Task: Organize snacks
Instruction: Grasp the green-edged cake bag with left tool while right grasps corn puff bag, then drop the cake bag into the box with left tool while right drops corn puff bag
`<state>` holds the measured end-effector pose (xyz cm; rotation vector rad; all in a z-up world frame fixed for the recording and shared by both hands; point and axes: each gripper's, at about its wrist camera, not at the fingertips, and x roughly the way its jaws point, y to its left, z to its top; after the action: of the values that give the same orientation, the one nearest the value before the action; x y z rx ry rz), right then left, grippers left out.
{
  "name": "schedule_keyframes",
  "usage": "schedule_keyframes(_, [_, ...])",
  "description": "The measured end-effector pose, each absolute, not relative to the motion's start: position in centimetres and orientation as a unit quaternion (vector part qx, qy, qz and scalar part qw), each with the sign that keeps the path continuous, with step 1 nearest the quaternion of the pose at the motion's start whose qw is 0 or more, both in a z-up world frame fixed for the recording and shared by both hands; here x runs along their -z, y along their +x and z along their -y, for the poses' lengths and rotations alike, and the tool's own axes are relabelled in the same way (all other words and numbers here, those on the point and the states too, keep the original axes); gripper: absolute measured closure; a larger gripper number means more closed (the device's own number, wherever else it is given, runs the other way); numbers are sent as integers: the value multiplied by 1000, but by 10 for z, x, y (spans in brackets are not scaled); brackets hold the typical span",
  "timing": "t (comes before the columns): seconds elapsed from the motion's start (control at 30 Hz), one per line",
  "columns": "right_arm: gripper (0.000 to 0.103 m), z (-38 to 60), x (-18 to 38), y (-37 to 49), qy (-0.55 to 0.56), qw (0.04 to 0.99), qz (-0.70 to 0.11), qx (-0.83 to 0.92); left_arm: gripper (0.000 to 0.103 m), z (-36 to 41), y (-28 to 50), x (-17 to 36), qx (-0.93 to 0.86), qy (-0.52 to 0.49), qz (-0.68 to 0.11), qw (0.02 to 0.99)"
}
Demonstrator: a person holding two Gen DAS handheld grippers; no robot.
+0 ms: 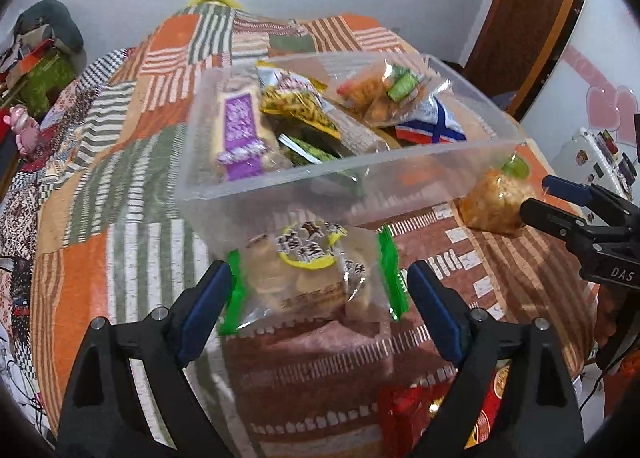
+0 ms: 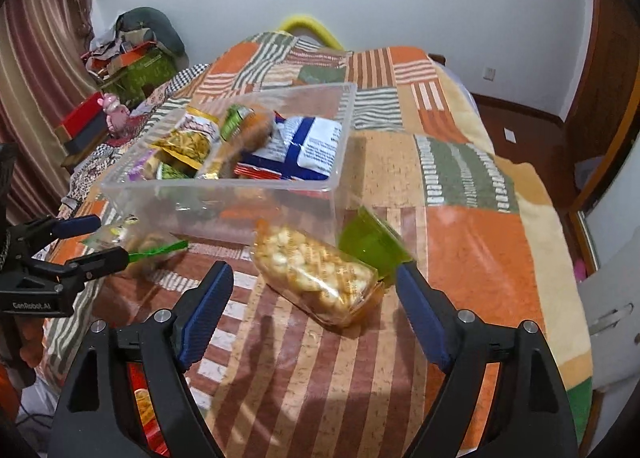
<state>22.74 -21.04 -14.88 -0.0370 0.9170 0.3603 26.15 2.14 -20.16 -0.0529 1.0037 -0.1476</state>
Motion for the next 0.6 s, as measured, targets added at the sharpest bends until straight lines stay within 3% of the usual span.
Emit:
schedule_keyframes(0.27, [21, 206, 167, 235, -20, 867, -464, -178, 12, -17, 273, 220, 55, -3, -489, 870])
schedule_keyframes(0.6, [23, 203, 175, 243, -4, 855, -486, -184, 13, -35, 280, 235, 53, -60, -495, 865])
